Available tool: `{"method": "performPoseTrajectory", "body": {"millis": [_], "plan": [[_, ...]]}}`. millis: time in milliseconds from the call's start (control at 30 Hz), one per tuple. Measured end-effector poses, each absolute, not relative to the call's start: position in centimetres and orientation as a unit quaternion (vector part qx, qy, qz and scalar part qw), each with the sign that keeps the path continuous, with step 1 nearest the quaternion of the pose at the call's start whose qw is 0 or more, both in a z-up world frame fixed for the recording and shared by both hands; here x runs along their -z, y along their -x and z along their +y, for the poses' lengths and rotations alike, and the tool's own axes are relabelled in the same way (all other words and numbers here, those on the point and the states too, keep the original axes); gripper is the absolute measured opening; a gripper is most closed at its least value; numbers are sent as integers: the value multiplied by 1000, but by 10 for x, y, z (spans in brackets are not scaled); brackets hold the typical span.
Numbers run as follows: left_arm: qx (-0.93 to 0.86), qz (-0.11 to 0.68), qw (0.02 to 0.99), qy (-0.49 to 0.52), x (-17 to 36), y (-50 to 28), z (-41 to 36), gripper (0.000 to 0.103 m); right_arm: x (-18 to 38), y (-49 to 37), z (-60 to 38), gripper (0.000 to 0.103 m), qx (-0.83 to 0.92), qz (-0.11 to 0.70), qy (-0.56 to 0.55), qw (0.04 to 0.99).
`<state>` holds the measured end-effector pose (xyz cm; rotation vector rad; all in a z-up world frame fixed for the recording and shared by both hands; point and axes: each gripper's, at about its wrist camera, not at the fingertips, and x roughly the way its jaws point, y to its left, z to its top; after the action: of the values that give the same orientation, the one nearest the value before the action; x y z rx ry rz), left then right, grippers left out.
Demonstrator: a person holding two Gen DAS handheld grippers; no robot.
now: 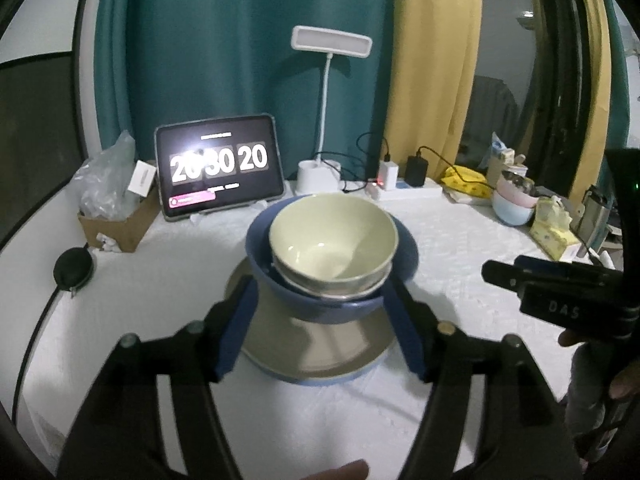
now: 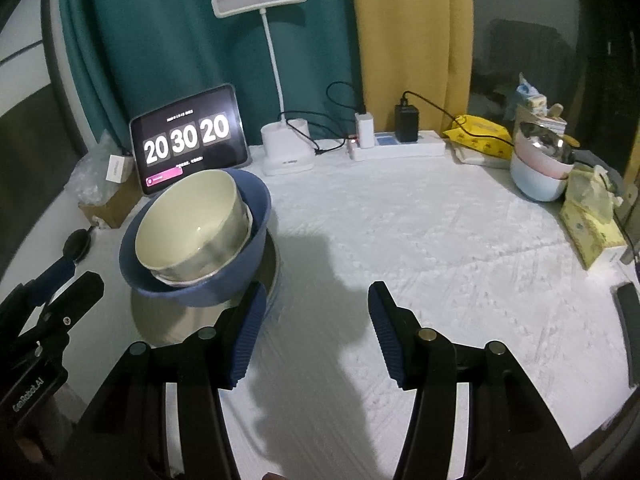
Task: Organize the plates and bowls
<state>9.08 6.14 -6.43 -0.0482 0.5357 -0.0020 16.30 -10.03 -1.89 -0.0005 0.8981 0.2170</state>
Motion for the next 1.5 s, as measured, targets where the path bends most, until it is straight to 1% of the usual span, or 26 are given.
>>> {"method": "performPoseTrajectory", "body": {"millis": [333,700,1500], "plan": [[10,252,967,17,53,-62,48,74,-5,-133,-123,56,-94,404,-5,910],[18,215,976,12,25,-32,32,78,-36,-104,-147,56,-91,362,-13,928],[-9,147,989,1,-37,14,14,79,-101,-52,-174,56,-86,281,-3,956]]}}
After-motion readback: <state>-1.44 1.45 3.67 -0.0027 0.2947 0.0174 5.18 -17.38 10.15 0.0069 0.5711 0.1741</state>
